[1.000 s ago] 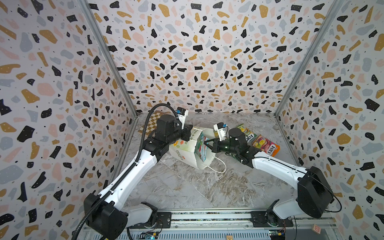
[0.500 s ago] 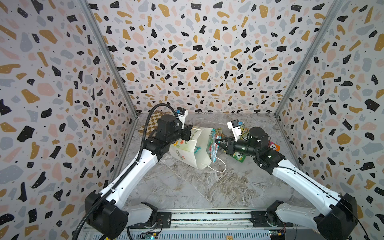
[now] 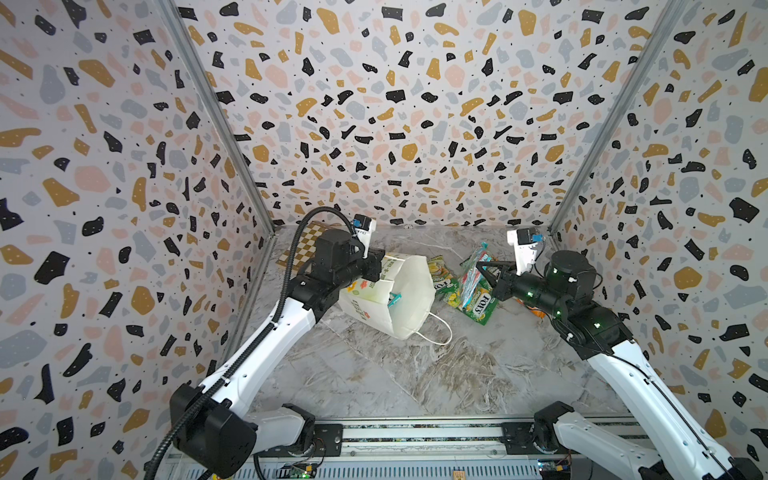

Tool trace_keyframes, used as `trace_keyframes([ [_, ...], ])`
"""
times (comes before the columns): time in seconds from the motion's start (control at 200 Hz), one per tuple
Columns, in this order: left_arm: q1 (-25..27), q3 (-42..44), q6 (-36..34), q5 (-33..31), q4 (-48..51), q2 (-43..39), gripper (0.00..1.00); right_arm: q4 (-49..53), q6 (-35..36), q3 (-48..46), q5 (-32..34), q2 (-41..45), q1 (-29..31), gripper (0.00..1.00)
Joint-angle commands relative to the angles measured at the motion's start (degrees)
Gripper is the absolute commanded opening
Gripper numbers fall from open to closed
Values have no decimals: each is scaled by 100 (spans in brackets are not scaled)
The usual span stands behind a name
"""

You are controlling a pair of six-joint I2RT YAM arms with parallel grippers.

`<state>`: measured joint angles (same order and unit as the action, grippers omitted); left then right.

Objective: Take the snacks out of the paper bag
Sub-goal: 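Carry the teal packet beyond the bag and release it on the table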

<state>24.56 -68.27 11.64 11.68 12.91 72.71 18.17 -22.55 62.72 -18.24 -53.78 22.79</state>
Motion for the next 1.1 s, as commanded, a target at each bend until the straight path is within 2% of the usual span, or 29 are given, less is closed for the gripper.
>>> trace_keyframes([
  [0.0,22,15,34,26,-199,-13,0,707,298,288,716,87,-337,0],
  [0.155,23,3,24,53,-202,-28,0,1323,441,277,1081,6,-916,0],
  [0.275,21,17,28,53,-211,-39,0,1562,510,88,1058,0,-1346,0],
  [0.461,21,44,39,80,-240,-40,0,1468,535,-470,332,-97,-1912,0],
  [0.781,26,50,34,89,-245,-60,0,662,375,-1417,-975,-439,-2391,0],
  [0.881,25,70,31,79,-256,-71,0,627,380,-1599,-939,-544,-2472,0],
  [1.091,28,90,19,80,-270,-64,0,792,409,-1840,-258,-617,-2490,0],
])
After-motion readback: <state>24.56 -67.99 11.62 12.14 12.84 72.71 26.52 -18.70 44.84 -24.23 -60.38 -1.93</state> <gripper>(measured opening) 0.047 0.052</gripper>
